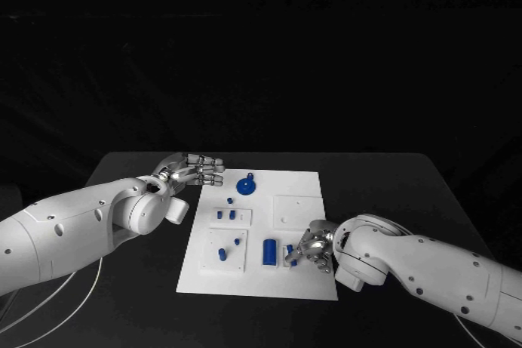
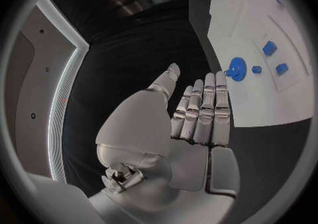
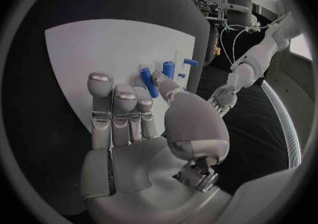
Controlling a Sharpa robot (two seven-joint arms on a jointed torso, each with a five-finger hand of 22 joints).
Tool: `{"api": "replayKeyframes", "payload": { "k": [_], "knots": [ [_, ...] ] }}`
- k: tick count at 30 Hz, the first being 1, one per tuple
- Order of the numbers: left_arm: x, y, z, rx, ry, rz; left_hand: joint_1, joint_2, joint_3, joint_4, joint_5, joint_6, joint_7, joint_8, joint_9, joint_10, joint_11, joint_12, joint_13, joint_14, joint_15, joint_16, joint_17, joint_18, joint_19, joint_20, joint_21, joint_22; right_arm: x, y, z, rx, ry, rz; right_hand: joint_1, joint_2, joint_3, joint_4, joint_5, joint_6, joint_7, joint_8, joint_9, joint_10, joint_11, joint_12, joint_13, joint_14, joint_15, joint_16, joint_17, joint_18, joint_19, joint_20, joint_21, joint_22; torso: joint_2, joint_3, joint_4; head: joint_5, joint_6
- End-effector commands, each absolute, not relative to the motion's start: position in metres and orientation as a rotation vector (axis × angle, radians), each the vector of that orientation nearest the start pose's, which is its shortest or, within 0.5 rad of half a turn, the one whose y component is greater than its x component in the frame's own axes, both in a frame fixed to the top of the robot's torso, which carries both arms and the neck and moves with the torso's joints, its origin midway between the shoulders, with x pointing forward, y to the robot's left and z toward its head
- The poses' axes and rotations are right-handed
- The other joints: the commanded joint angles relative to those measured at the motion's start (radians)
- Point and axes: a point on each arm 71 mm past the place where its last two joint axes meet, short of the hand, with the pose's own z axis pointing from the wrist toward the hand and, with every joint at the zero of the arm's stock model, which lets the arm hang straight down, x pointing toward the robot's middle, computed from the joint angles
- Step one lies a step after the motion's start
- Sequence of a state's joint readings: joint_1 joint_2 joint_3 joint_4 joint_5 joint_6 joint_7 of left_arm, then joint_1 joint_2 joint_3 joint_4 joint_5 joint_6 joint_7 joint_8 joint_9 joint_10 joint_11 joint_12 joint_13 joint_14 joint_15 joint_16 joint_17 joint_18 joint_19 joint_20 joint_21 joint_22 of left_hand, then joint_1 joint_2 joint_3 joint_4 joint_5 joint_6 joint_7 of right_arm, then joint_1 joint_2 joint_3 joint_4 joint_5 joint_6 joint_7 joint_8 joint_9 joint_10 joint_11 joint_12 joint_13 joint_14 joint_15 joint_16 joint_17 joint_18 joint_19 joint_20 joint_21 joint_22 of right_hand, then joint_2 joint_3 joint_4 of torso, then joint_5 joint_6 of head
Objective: Assemble the parts on the task board
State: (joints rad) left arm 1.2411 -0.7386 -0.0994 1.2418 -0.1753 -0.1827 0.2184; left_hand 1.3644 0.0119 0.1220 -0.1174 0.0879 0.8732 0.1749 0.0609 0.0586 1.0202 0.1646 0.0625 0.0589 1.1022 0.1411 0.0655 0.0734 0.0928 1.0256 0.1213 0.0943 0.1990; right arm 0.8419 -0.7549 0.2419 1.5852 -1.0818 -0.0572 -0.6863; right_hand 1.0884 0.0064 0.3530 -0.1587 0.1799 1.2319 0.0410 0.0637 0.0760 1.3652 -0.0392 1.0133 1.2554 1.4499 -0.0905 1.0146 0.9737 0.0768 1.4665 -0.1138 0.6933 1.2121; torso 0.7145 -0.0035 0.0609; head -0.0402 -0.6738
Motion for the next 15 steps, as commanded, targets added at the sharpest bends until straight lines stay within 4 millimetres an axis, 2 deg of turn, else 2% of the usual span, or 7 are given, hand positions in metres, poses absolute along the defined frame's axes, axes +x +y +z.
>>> {"api": "replayKeyframes", "payload": {
  "k": [1, 15],
  "knots": [
    [0.5345, 0.2327, -0.2034, -0.994, 1.645, -1.336, -0.006, 0.008, -0.002, 0.002, -0.004, 0.001, -0.003, 0.001, 0.0, -0.008, -0.001, 0.003, 0.0, -0.008, 0.002, -0.002, 0.001, -0.006, 0.004, 0.003, 0.006, -0.004, 0.4255, -0.1706, -0.2881, 0.523, 2.394, 0.48, -0.007, 0.001, -0.009, 0.0, -0.002, 0.006, -0.004, 0.0, 0.001, 0.0, -0.006, 0.002, 0.0, 0.0, -0.005, -0.001, -0.001, -0.014, 0.049, -0.004, -0.001, 0.001, 0.0, 0.0005, 0.0001, 0.001, 0.001],
    [0.5343, 0.2329, -0.2035, -0.995, 1.648, -1.335, -0.007, 0.008, -0.004, 0.004, -0.004, -0.012, -0.001, 0.0, -0.001, -0.009, -0.001, 0.003, 0.0, -0.008, 0.002, -0.002, 0.001, -0.005, 0.004, 0.003, 0.006, -0.006, 0.4254, -0.1679, -0.2875, 0.505, 2.392, 0.481, -0.01, -0.001, -0.023, 0.01, -0.004, 0.004, -0.004, 0.0, 0.0, -0.001, -0.006, 0.001, 0.0, 0.0, -0.005, -0.001, -0.001, -0.013, 0.049, -0.004, -0.004, 0.002, 0.0, 0.0003, 0.0005, 0.001, 0.0]
  ]
}}
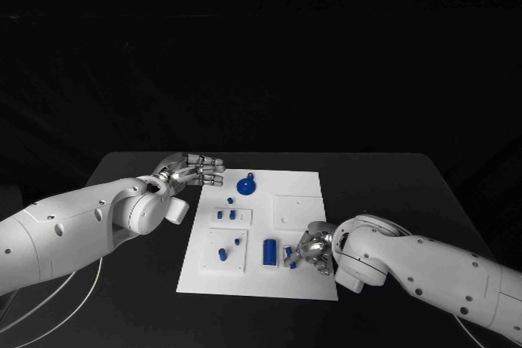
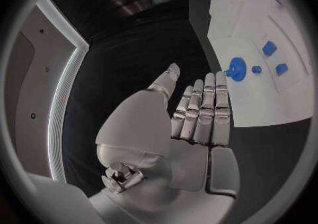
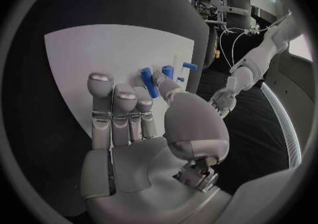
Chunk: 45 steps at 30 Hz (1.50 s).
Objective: Assemble the parts on the task board
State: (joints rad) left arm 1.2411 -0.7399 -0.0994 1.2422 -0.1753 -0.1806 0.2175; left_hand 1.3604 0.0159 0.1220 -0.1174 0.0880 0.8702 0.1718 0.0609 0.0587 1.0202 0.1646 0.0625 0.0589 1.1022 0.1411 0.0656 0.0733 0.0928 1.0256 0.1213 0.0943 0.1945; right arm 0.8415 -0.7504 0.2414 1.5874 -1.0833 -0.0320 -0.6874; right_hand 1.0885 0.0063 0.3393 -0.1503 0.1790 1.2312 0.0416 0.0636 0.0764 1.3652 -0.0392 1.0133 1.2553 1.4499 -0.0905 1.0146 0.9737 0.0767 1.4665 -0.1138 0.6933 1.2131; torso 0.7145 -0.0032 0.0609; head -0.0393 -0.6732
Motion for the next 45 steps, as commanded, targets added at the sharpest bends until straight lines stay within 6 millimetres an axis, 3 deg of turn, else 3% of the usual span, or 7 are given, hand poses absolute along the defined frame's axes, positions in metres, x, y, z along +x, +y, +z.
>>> {"api": "replayKeyframes", "payload": {
  "k": [1, 10, 18, 28, 34, 40, 45],
  "knots": [
    [0.5343, 0.233, -0.2035, -0.995, 1.648, -1.335, -0.003, 0.004, -0.004, 0.004, -0.004, -0.009, 0.002, 0.0, -0.001, -0.008, -0.001, 0.003, 0.0, -0.008, 0.002, -0.002, 0.001, -0.005, 0.004, 0.003, 0.006, -0.001, 0.4256, -0.1678, -0.2875, 0.505, 2.391, 0.481, -0.013, -0.001, -0.011, 0.005, -0.006, 0.004, -0.004, 0.0, -0.001, -0.002, -0.006, 0.0, -0.001, 0.0, -0.005, -0.002, -0.002, -0.013, 0.049, -0.004, -0.005, 0.001, 0.0, -0.0003, 0.0006, 0.0, -0.001],
    [0.5344, 0.2329, -0.2037, -0.996, 1.65, -1.335, -0.006, 0.005, -0.005, 0.008, -0.004, -0.008, 0.001, 0.0, -0.001, -0.009, -0.001, 0.003, 0.0, -0.008, 0.002, -0.002, 0.001, -0.006, 0.005, 0.003, 0.006, -0.003, 0.4275, -0.1685, -0.2888, 0.515, 2.385, 0.478, -0.026, -0.011, -0.042, 0.056, -0.084, 0.002, -0.004, 0.0, -0.002, -0.002, -0.005, -0.003, -0.002, 0.0, -0.005, -0.003, -0.002, -0.011, 0.049, -0.004, -0.009, 0.0, 0.0, -0.0006, 0.0003, 0.0, 0.0],
    [0.5344, 0.2327, -0.2037, -0.996, 1.651, -1.335, -0.007, 0.005, -0.006, 0.01, -0.003, -0.009, 0.001, 0.0, -0.001, -0.009, -0.001, 0.003, 0.0, -0.009, 0.002, -0.002, 0.001, -0.006, 0.004, 0.003, 0.006, -0.004, 0.4281, -0.1688, -0.2895, 0.512, 2.388, 0.477, -0.01, -0.019, -0.107, 0.09, -0.07, -0.001, -0.002, 0.0, -0.002, -0.004, -0.004, -0.008, -0.007, 0.0, -0.005, -0.006, -0.002, -0.01, 0.049, -0.004, -0.011, 0.001, 0.0, -0.0005, 0.0004, 0.002, -0.001],
    [0.5344, 0.2324, -0.2037, -0.996, 1.652, -1.336, -0.007, 0.005, -0.006, 0.01, -0.003, -0.009, 0.001, 0.0, -0.001, -0.009, -0.001, 0.003, 0.0, -0.009, 0.002, -0.002, 0.001, -0.006, 0.004, 0.003, 0.006, -0.004, 0.4288, -0.1675, -0.2887, 0.52, 2.374, 0.491, 0.006, -0.017, -0.112, 0.091, -0.067, -0.001, -0.002, 0.0, -0.002, -0.005, -0.004, -0.008, -0.008, -0.001, -0.005, -0.006, -0.001, -0.01, 0.049, -0.004, -0.013, 0.001, 0.0, -0.0003, 0.0004, 0.003, 0.0],
    [0.5344, 0.2324, -0.2037, -0.996, 1.652, -1.335, -0.007, 0.005, -0.006, 0.01, -0.003, -0.009, 0.001, 0.0, -0.001, -0.009, -0.001, 0.003, 0.0, -0.009, 0.002, -0.002, 0.001, -0.006, 0.004, 0.003, 0.006, -0.004, 0.4291, -0.1666, -0.288, 0.52, 2.365, 0.502, 0.011, -0.01, -0.109, 0.066, -0.064, -0.001, -0.002, 0.0, -0.002, -0.004, -0.004, -0.008, -0.008, 0.0, -0.005, -0.007, -0.001, -0.01, 0.049, -0.004, -0.013, 0.002, 0.0, -0.0003, 0.0002, 0.005, 0.0],
    [0.5344, 0.2324, -0.2038, -0.996, 1.652, -1.335, -0.007, 0.005, -0.006, 0.01, -0.003, -0.009, 0.001, 0.0, -0.001, -0.009, -0.001, 0.003, 0.0, -0.009, 0.002, -0.002, 0.001, -0.006, 0.004, 0.003, 0.006, -0.004, 0.4291, -0.1661, -0.2877, 0.519, 2.362, 0.507, 0.006, -0.013, -0.113, 0.066, -0.065, -0.002, -0.002, 0.0, -0.003, -0.005, -0.003, -0.008, -0.008, -0.001, -0.005, -0.007, -0.001, -0.01, 0.049, -0.004, -0.013, 0.002, 0.0, -0.0005, -0.0001, 0.006, -0.001],
    [0.5344, 0.2325, -0.2038, -0.997, 1.652, -1.334, -0.004, 0.004, -0.006, 0.011, -0.001, -0.009, 0.002, 0.0, -0.001, -0.01, -0.001, 0.003, 0.0, -0.009, 0.002, -0.002, 0.002, -0.005, 0.006, 0.003, 0.006, -0.009, 0.4297, -0.1668, -0.2873, 0.531, 2.35, 0.506, -0.004, -0.019, -0.123, 0.089, -0.121, -0.004, 0.0, 0.0, -0.002, -0.005, -0.002, -0.01, -0.01, -0.001, -0.004, -0.008, -0.001, -0.009, 0.049, -0.004, -0.013, 0.002, 0.0, 0.0, 0.0002, 0.007, -0.001]
  ]
}}
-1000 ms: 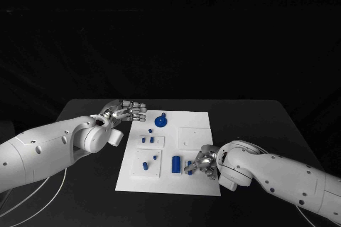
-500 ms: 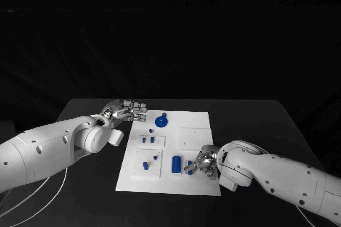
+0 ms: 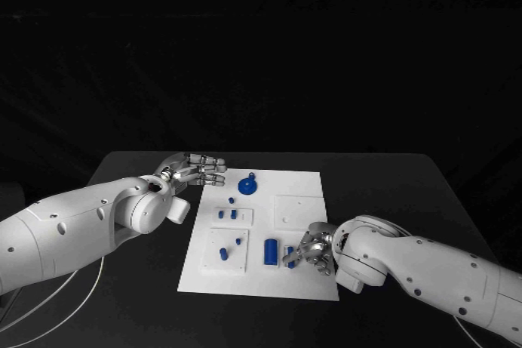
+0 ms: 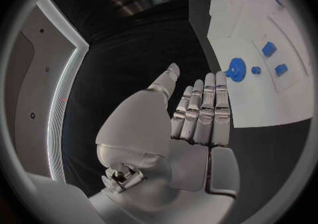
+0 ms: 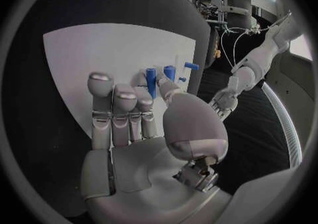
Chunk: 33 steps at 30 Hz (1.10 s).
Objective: Assemble the parts on the task board
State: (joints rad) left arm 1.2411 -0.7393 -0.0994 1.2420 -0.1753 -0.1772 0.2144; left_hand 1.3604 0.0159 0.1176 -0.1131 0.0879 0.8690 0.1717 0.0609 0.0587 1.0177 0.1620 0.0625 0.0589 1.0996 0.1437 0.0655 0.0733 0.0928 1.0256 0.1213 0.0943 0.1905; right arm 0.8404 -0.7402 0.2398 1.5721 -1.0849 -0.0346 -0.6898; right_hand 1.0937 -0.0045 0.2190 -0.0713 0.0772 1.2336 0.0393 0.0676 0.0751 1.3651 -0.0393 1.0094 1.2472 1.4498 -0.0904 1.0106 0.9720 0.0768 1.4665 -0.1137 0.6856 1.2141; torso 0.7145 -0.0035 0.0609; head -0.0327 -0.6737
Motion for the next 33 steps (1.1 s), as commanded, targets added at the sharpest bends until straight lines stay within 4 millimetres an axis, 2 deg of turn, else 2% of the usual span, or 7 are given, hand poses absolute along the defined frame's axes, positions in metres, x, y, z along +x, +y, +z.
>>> {"api": "replayKeyframes", "payload": {
  "k": [1, 12, 20, 25, 33],
  "knots": [
    [0.5344, 0.2325, -0.2038, -0.997, 1.653, -1.334, -0.003, 0.005, -0.001, 0.007, 0.003, -0.008, 0.002, 0.0, -0.001, -0.007, 0.002, 0.003, 0.0, -0.006, 0.0, -0.002, 0.002, -0.005, 0.006, 0.003, 0.006, -0.005, 0.4298, -0.167, -0.2873, 0.532, 2.349, 0.505, -0.008, -0.011, -0.005, 0.016, -0.021, -0.007, 0.003, -0.004, -0.001, -0.005, -0.002, -0.007, -0.002, -0.001, -0.005, -0.004, 0.001, -0.008, 0.049, -0.004, -0.006, 0.001, 0.0, 0.0002, 0.0002, 0.001, 0.0],
    [0.5345, 0.2322, -0.2038, -0.997, 1.653, -1.334, -0.003, 0.005, -0.001, 0.007, 0.003, -0.008, 0.002, 0.0, -0.001, -0.007, 0.002, 0.003, 0.0, -0.006, 0.0, -0.002, 0.002, -0.005, 0.006, 0.003, 0.006, -0.005, 0.4299, -0.1674, -0.2872, 0.534, 2.346, 0.503, 0.002, -0.051, -0.003, 0.082, -0.025, -0.008, 0.005, -0.004, -0.001, -0.006, -0.001, -0.009, -0.004, -0.001, -0.005, -0.007, 0.002, -0.008, 0.049, -0.004, -0.007, 0.001, 0.0, 0.0005, -0.0002, 0.001, 0.0],
    [0.5345, 0.2325, -0.204, -0.998, 1.655, -1.334, -0.002, 0.004, 0.0, 0.004, 0.009, -0.009, 0.002, 0.0, -0.001, -0.007, 0.002, 0.003, 0.0, -0.006, 0.0, -0.002, 0.001, -0.005, 0.006, 0.003, 0.007, -0.007, 0.4301, -0.1689, -0.2872, 0.536, 2.344, 0.501, 0.009, -0.06, -0.001, 0.1, -0.027, -0.008, 0.005, -0.004, -0.001, -0.005, -0.001, -0.009, -0.003, -0.001, -0.005, -0.007, 0.004, -0.008, 0.05, -0.004, -0.008, 0.0, 0.0, 0.0004, -0.0003, 0.001, -0.001],
    [0.5345, 0.2322, -0.204, -0.997, 1.656, -1.334, -0.002, 0.004, 0.0, 0.004, 0.009, -0.009, 0.002, 0.0, -0.001, -0.007, 0.002, 0.003, 0.0, -0.006, 0.0, -0.002, 0.001, -0.005, 0.006, 0.003, 0.007, -0.007, 0.43, -0.1689, -0.2872, 0.534, 2.345, 0.502, 0.024, -0.047, 0.005, 0.085, -0.024, -0.009, 0.005, -0.004, -0.001, -0.006, -0.001, -0.009, -0.003, 0.0, -0.004, -0.009, 0.003, -0.008, 0.049, -0.004, -0.008, 0.001, 0.0, 0.0003, -0.0001, 0.002, 0.0],
    [0.5345, 0.2324, -0.2041, -0.998, 1.657, -1.334, -0.002, 0.003, 0.001, 0.003, 0.006, -0.009, 0.002, 0.0, -0.001, -0.007, 0.002, 0.003, 0.0, -0.006, 0.0, -0.002, 0.001, -0.005, 0.005, 0.003, 0.007, -0.007, 0.4299, -0.1686, -0.2869, 0.527, 2.344, 0.502, 0.023, -0.02, 0.021, 0.021, 0.002, -0.009, 0.003, -0.004, -0.001, -0.007, -0.002, -0.009, -0.004, 0.0, -0.005, -0.009, 0.002, -0.008, 0.049, -0.003, -0.009, 0.002, 0.0, 0.0003, -0.0003, 0.003, -0.002]
  ]
}}
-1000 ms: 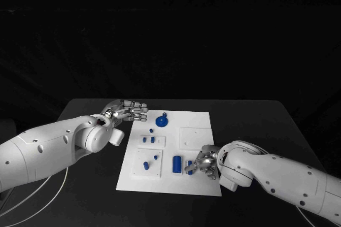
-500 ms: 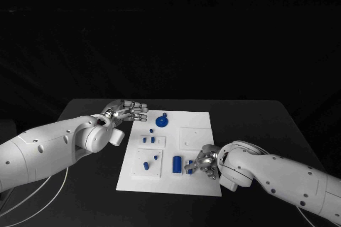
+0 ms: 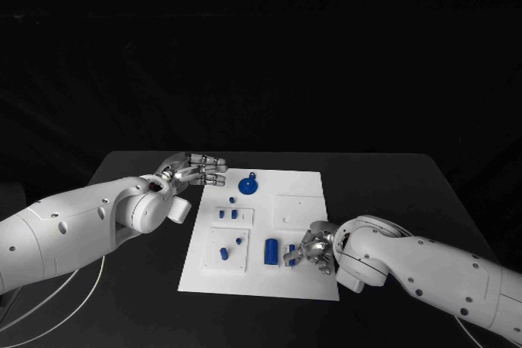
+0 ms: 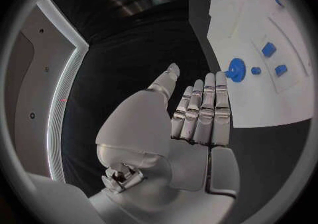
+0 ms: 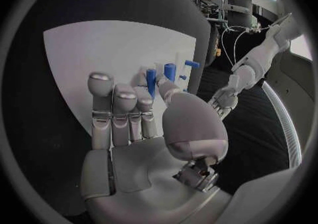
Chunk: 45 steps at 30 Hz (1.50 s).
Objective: Assemble the parts on the task board
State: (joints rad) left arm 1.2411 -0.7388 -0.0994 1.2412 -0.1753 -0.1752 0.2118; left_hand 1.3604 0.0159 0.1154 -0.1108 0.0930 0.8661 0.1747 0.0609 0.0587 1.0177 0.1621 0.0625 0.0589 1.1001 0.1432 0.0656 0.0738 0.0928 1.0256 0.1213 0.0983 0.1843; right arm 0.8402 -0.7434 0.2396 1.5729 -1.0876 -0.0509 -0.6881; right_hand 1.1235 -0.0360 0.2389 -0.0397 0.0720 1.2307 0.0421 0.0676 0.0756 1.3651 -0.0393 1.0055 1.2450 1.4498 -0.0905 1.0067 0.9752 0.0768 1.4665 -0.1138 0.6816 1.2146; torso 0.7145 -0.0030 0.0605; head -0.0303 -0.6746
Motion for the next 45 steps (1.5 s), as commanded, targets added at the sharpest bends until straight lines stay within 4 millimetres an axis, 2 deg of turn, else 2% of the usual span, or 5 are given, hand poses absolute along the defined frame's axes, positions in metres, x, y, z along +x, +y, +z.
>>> {"api": "replayKeyframes", "payload": {
  "k": [1, 7, 30, 37, 45],
  "knots": [
    [0.5345, 0.2324, -0.2041, -0.998, 1.658, -1.334, -0.002, 0.003, 0.004, 0.001, 0.001, -0.006, -0.001, 0.0, -0.001, -0.007, 0.002, 0.003, 0.0, -0.007, 0.0, -0.002, 0.001, -0.005, 0.005, 0.003, 0.003, -0.001, 0.4299, -0.1685, -0.2869, 0.527, 2.344, 0.502, -0.009, 0.014, 0.003, -0.015, 0.009, -0.006, 0.0, -0.004, -0.002, -0.007, -0.002, -0.004, -0.001, 0.0, -0.005, -0.004, -0.001, -0.008, 0.049, -0.003, -0.004, 0.001, 0.0, -0.0004, 0.0003, 0.001, -0.001],
    [0.5345, 0.2321, -0.2043, -0.998, 1.661, -1.334, -0.002, 0.003, 0.004, 0.001, 0.001, -0.006, -0.001, 0.0, -0.001, -0.007, 0.002, 0.003, 0.0, -0.007, 0.0, -0.002, 0.001, -0.005, 0.005, 0.003, 0.003, -0.001, 0.4297, -0.1678, -0.2865, 0.525, 2.342, 0.505, -0.018, 0.025, 0.007, -0.043, 0.012, -0.006, -0.001, -0.004, -0.001, -0.007, -0.002, -0.003, -0.001, 0.0, -0.005, -0.005, -0.001, -0.008, 0.049, -0.003, -0.004, 0.002, 0.0, -0.0004, 0.0006, 0.001, -0.001],
    [0.5343, 0.2322, -0.2046, -0.999, 1.667, -1.332, -0.003, 0.002, 0.003, 0.0, 0.001, -0.011, 0.0, 0.0, -0.001, -0.008, 0.002, 0.003, 0.0, -0.007, 0.0, -0.002, 0.001, -0.005, 0.005, 0.003, 0.004, -0.002, 0.4279, -0.1636, -0.2848, 0.491, 2.349, 0.522, -0.018, 0.021, 0.005, -0.049, 0.011, -0.004, -0.001, -0.004, -0.001, -0.007, -0.002, -0.004, -0.002, 0.0, -0.005, -0.005, -0.002, -0.009, 0.049, -0.004, -0.005, 0.002, 0.0, -0.0007, 0.0005, 0.003, -0.004],
    [0.5343, 0.2322, -0.2046, -0.999, 1.667, -1.332, -0.003, 0.002, 0.003, 0.0, 0.001, -0.011, 0.0, 0.0, -0.001, -0.008, 0.002, 0.003, 0.0, -0.007, 0.0, -0.002, 0.001, -0.005, 0.005, 0.003, 0.004, -0.002, 0.4289, -0.1651, -0.2852, 0.485, 2.343, 0.511, -0.027, 0.013, -0.003, -0.04, 0.005, -0.006, 0.0, -0.004, -0.002, -0.008, -0.001, -0.005, -0.003, -0.001, -0.005, -0.006, -0.003, -0.008, 0.049, -0.004, -0.007, 0.001, 0.0, -0.0005, 0.0001, 0.004, -0.005],
    [0.5343, 0.2321, -0.2047, -0.999, 1.667, -1.331, -0.004, 0.003, 0.003, 0.001, 0.001, -0.013, 0.0, 0.0, -0.001, -0.009, 0.002, 0.003, 0.0, -0.007, 0.0, -0.002, 0.001, -0.005, 0.005, 0.003, 0.005, -0.004, 0.4288, -0.165, -0.2853, 0.474, 2.347, 0.51, -0.018, -0.027, -0.016, 0.02, 0.0, -0.007, 0.003, -0.004, -0.001, -0.009, 0.0, -0.008, -0.005, -0.001, -0.004, -0.008, -0.003, -0.006, 0.049, -0.003, -0.01, 0.0, 0.0, -0.0002, 0.0004, 0.005, -0.006]
  ]
}}
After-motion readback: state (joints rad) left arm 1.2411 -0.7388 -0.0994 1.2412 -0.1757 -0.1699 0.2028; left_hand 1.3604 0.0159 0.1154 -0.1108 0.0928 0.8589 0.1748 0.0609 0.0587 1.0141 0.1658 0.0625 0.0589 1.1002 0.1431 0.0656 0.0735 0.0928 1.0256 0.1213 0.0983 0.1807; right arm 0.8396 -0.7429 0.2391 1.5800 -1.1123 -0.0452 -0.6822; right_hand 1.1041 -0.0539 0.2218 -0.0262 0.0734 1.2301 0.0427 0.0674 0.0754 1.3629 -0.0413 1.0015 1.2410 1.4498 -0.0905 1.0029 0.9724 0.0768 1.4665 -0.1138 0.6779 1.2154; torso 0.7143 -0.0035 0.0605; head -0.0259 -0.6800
